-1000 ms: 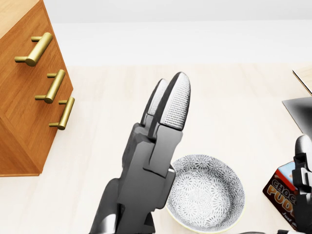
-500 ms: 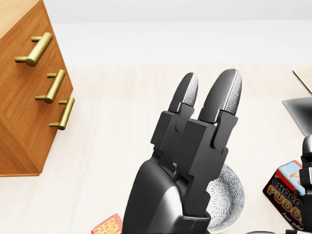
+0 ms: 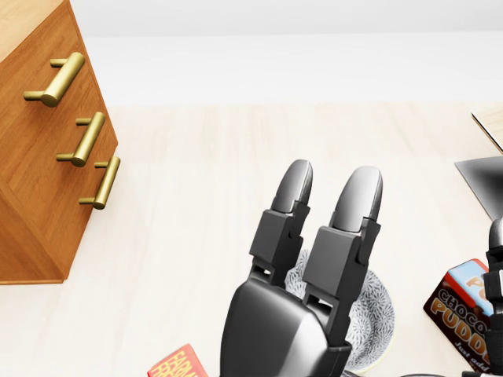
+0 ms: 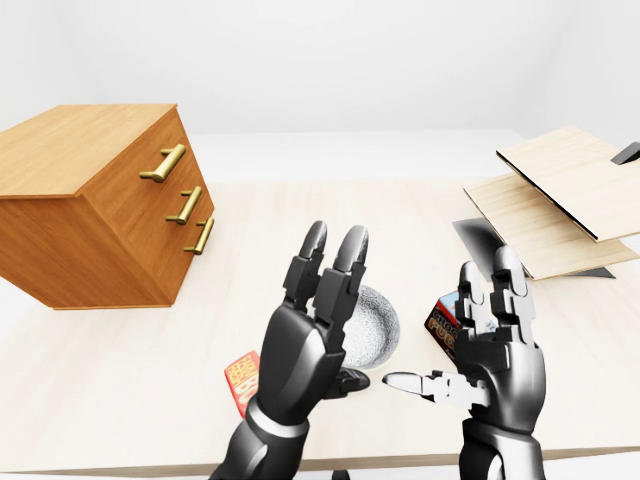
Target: Close the top drawer of the cabinet and put the bowl on top of it.
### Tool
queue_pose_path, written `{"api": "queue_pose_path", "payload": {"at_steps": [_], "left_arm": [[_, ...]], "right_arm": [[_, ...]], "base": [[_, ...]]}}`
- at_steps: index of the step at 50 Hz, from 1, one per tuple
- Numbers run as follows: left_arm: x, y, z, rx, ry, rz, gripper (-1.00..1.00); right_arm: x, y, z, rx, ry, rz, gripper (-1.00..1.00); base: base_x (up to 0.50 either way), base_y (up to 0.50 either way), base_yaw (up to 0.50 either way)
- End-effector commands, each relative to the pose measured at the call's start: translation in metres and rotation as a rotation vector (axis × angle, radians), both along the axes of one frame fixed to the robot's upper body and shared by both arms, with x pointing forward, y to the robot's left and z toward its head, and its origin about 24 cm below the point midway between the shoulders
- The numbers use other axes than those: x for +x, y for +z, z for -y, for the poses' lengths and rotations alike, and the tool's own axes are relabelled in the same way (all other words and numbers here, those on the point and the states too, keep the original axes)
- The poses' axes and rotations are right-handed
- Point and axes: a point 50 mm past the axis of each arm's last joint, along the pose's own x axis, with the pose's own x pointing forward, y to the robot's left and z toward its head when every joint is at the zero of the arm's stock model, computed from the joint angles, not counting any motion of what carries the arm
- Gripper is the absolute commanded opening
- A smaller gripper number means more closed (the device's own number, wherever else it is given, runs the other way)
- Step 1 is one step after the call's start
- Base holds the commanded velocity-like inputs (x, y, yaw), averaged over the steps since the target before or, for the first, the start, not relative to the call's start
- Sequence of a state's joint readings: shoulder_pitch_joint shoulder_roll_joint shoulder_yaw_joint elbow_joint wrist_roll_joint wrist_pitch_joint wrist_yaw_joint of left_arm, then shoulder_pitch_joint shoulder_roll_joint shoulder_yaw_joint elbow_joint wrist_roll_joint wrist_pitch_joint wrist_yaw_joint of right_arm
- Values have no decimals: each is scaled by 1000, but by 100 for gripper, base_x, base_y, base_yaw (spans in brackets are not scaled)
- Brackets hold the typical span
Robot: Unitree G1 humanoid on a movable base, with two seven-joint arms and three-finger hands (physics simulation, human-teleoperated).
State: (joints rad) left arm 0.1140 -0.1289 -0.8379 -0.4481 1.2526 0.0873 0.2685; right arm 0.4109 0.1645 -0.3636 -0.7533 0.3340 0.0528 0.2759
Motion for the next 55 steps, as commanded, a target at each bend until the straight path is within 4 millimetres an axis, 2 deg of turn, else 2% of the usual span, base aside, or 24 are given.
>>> {"api": "queue_pose_path", "payload": {"at_steps": [1,13,21,23,32,43,47,49,55], "left_arm": [[2,-18,2,78,64,19,100],[-1,-27,7,126,69,23,100],[7,-34,7,152,96,12,100],[10,-43,10,194,100,-7,100],[15,-46,7,197,126,-12,100],[22,-58,6,226,148,-47,100],[23,-68,9,275,142,-73,100],[24,-80,12,332,130,-101,100],[25,-86,13,355,132,-117,100]], "right_arm": [[0,0,0,-1,0,1,100],[-2,1,0,-1,2,1,100],[-1,0,-1,-2,5,-1,100],[0,0,-1,-2,5,-2,100],[1,-1,-1,-2,10,-2,100],[0,-2,-3,-5,12,-3,100],[1,-2,-3,-4,14,-5,100],[0,-2,-3,-4,14,-4,100],[1,-2,-2,-2,14,-5,100]], "base": [[0,0,0],[0,0,0],[0,0,0],[0,0,0],[0,0,0],[0,0,0],[0,0,0],[0,0,0],[0,0,0]]}}
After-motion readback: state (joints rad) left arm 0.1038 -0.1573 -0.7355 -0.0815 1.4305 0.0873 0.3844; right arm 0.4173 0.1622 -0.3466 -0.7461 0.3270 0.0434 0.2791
